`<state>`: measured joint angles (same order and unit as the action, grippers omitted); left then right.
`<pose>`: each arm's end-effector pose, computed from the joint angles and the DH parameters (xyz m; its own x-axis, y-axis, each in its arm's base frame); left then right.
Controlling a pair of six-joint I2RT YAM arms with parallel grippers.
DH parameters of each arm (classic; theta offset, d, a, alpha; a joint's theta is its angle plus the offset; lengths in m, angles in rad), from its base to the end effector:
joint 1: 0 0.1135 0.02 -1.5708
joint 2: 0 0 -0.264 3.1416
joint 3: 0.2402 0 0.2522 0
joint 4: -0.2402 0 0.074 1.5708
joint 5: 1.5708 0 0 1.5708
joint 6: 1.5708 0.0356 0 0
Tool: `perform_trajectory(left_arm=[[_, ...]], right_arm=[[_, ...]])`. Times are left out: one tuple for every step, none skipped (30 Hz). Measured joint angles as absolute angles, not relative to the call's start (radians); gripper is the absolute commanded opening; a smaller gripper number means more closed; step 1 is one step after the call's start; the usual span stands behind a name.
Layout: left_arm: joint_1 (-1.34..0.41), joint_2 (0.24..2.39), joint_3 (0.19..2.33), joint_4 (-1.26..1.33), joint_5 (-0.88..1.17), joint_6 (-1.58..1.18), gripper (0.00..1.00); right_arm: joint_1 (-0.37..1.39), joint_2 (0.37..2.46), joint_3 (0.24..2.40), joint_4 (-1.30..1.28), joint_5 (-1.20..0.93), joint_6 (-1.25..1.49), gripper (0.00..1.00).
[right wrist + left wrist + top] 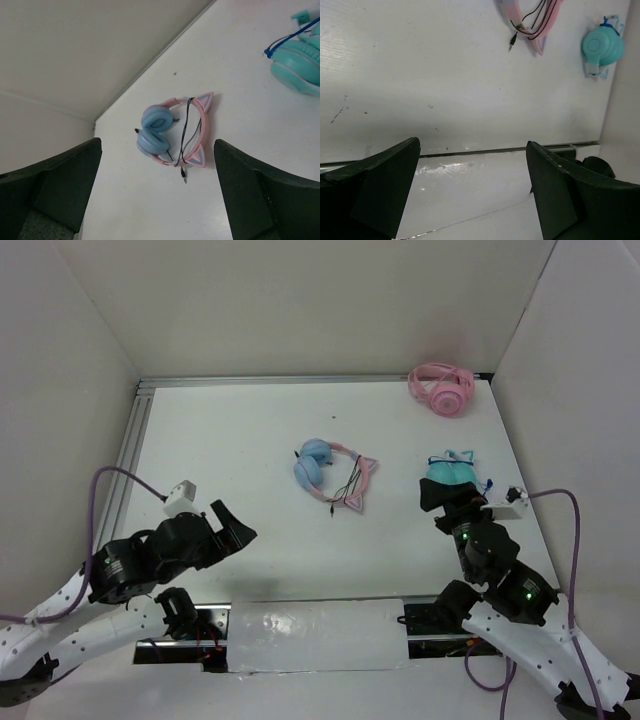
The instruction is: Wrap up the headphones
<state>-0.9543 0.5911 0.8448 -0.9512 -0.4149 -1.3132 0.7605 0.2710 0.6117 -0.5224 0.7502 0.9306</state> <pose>0.0722 -0.0770 0.3117 -0.6439 -0.6219 -0.4456 -0.2144 0.7058 -0.6752 0.0710 0.0340 0.3045 -0.0930 0.7213 -0.6863 0.0940 0.6926 0.7152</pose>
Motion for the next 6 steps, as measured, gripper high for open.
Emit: perform_trajectory(left_arm=[[-0.954,0.572,0.847,-0.95,-0.416,-1.315,0.99],[-0.954,0.558,0.849,-0.953,-0.418,-1.316,0.99],[-0.954,0.551,0.853,-0.957,-0.418,-1.317,0.99],[-0.954,0.549,0.855,-0.961,-0.42,-1.317,0.99],[-0.954,0.55,0.857,-0.965,-0.421,-1.318,0.99],[-0.954,0.555,0.859,-0.971,-0.422,-1.321,0.99]], right_arm=[[0.761,0.252,0.616,-0.525,0.756,0.932,1.0],[0.761,0.231,0.616,-0.525,0.76,0.933,1.0],[0.762,0.207,0.616,-0.525,0.764,0.931,1.0],[0.762,0.187,0.616,-0.524,0.767,0.93,1.0],[0.762,0.17,0.615,-0.523,0.77,0.926,1.0],[0.762,0.152,0.612,-0.517,0.771,0.917,1.0]])
